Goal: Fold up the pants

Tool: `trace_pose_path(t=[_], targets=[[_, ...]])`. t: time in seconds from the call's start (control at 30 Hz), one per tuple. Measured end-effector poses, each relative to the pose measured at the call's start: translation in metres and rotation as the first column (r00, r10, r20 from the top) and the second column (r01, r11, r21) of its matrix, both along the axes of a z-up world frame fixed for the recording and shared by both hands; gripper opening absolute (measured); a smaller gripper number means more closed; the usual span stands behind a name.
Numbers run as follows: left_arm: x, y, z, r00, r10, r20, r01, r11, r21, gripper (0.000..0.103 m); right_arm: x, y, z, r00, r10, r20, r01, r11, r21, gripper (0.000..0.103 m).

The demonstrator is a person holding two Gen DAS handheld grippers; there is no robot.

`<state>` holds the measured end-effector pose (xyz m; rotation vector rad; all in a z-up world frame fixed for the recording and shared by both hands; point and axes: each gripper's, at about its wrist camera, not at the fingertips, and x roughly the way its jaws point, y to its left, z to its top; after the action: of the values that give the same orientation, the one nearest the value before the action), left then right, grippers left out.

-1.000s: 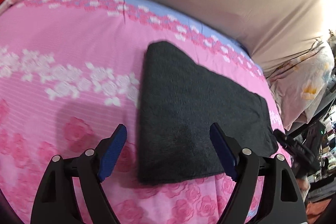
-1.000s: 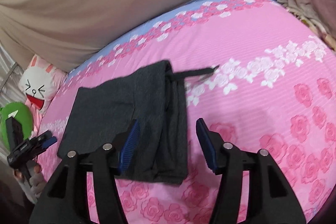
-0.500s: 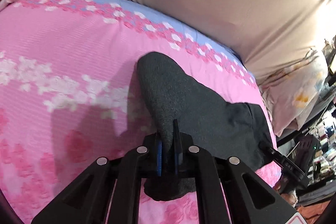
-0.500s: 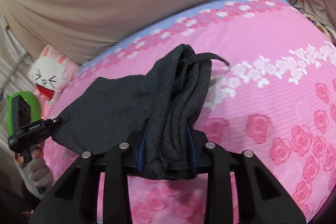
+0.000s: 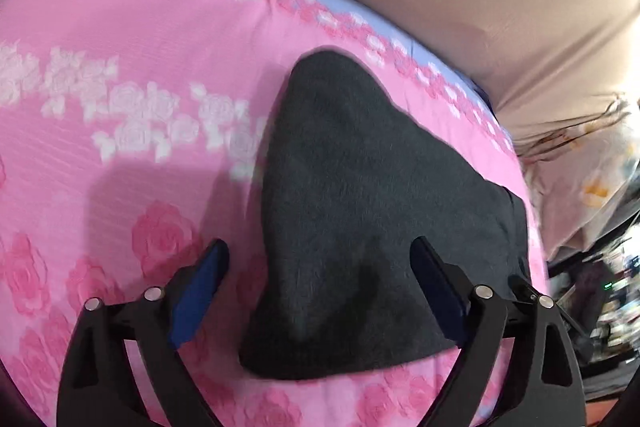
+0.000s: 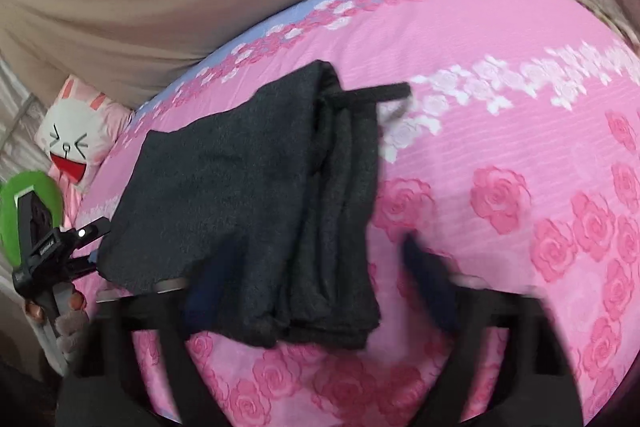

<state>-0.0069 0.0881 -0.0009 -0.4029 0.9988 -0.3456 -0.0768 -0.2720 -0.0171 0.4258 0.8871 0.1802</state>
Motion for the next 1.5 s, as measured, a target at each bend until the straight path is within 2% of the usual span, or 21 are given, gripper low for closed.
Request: trace_pose_path(t=[0.03,0.1,0.2,0.23,0.3,0.37,0.43,0.5,0.57,0.6,0.7,0.77,0.9,0.97,1.0,1.07,1.1,1.17,1.2,1.33,1.5], targets=[[0.005,-0.006,-0.003,0.998,-0.039,-0.040,0.039,0.999,0.009,0.009,0.000,0.002,0.006,1.000,-0.008,0.011,0.008,1.000,-0.015,0.034],[0.002,0.001,0.005,1.000,-0.016,-0.027,0.016,1.000,-0.020,0.005,-0.005,0.004,0.024,0.999,0.006,0.053,-0.005,1.000,-0.019,0.029],[-0.017,0.016,0.026,0.999,-0.044,0.010,0.044,0.997,-0.061,0.006,-0.022,-0.001,0.037,0.997,0.038,0.064,-0.039,0.999,0.017,0.033],[-0.023,0.019,0.026,0.999,-0.045,0.001,0.045,0.998,-0.049,0.010,-0.026,-0.003,0.032,0.998,0.044,0.043,-0.044,0.999,0.002,0.038],[-0.024,0.021,0.018,0.999,-0.029,-0.021,0.030,0.999,0.027,0.024,-0.029,-0.010,0.023,1.000,0.005,0.010,-0.004,0.996,-0.091,0.059],[-0.029,0.025,0.015,1.000,0.028,-0.009,-0.027,0.992,0.120,0.037,-0.036,-0.029,0.023,0.998,-0.060,0.027,0.062,0.993,-0.099,0.062],[-0.038,0.026,0.028,0.999,0.015,0.034,-0.018,0.996,0.086,0.043,-0.040,-0.046,0.033,0.993,-0.107,0.056,0.112,0.991,-0.080,0.062],[-0.051,0.011,0.052,0.993,-0.037,0.113,0.029,0.997,0.073,0.055,-0.041,-0.058,0.045,0.989,-0.121,0.087,0.129,0.987,-0.094,0.062],[-0.063,-0.016,0.074,0.974,-0.118,0.193,0.100,0.990,0.102,0.085,-0.043,-0.065,0.049,0.986,-0.129,0.105,0.137,0.988,-0.069,0.062],[-0.072,-0.036,0.084,0.955,-0.183,0.235,0.157,0.979,0.127,0.089,-0.044,-0.069,0.048,0.986,-0.129,0.108,0.134,0.990,-0.044,0.062],[-0.097,-0.107,0.090,0.871,-0.389,0.300,0.323,0.914,0.246,0.091,-0.051,-0.077,0.038,0.985,-0.136,0.105,0.135,0.991,0.018,0.062],[-0.120,-0.157,0.079,0.794,-0.527,0.302,0.410,0.832,0.374,0.091,-0.056,-0.079,0.029,0.985,-0.137,0.100,0.133,0.990,0.048,0.062],[-0.154,-0.229,0.043,0.684,-0.678,0.269,0.419,0.667,0.616,0.091,-0.069,-0.085,0.021,0.982,-0.159,0.099,0.151,0.985,0.081,0.065],[-0.158,-0.251,0.030,0.660,-0.708,0.252,0.422,0.626,0.655,0.089,-0.075,-0.093,0.020,0.980,-0.169,0.106,0.160,0.983,0.088,0.068],[-0.156,-0.255,0.028,0.663,-0.709,0.241,0.438,0.628,0.643,0.084,-0.078,-0.097,0.019,0.978,-0.177,0.109,0.168,0.982,0.089,0.068],[-0.141,-0.259,0.022,0.697,-0.689,0.199,0.471,0.649,0.598,0.041,-0.079,-0.102,0.017,0.978,-0.179,0.110,0.169,0.980,0.101,0.069],[-0.126,-0.259,0.019,0.731,-0.662,0.166,0.484,0.675,0.557,0.036,-0.080,-0.105,0.016,0.977,-0.180,0.110,0.168,0.980,0.110,0.069],[-0.106,-0.251,0.020,0.760,-0.633,0.149,0.522,0.731,0.440,0.017,-0.077,-0.109,0.014,0.979,-0.172,0.110,0.159,0.980,0.121,0.069],[-0.099,-0.242,0.029,0.776,-0.611,0.156,0.530,0.767,0.363,0.015,-0.073,-0.110,0.013,0.980,-0.164,0.111,0.151,0.981,0.121,0.069],[-0.079,-0.203,0.067,0.829,-0.514,0.221,0.498,0.858,0.127,0.010,-0.046,-0.105,0.012,0.991,-0.089,0.096,0.071,0.981,0.179,0.069],[-0.062,-0.176,0.093,0.877,-0.409,0.252,0.417,0.909,0.024,0.009,0.009,-0.096,0.001,0.999,-0.021,0.045,0.004,0.940,0.341,0.069]])
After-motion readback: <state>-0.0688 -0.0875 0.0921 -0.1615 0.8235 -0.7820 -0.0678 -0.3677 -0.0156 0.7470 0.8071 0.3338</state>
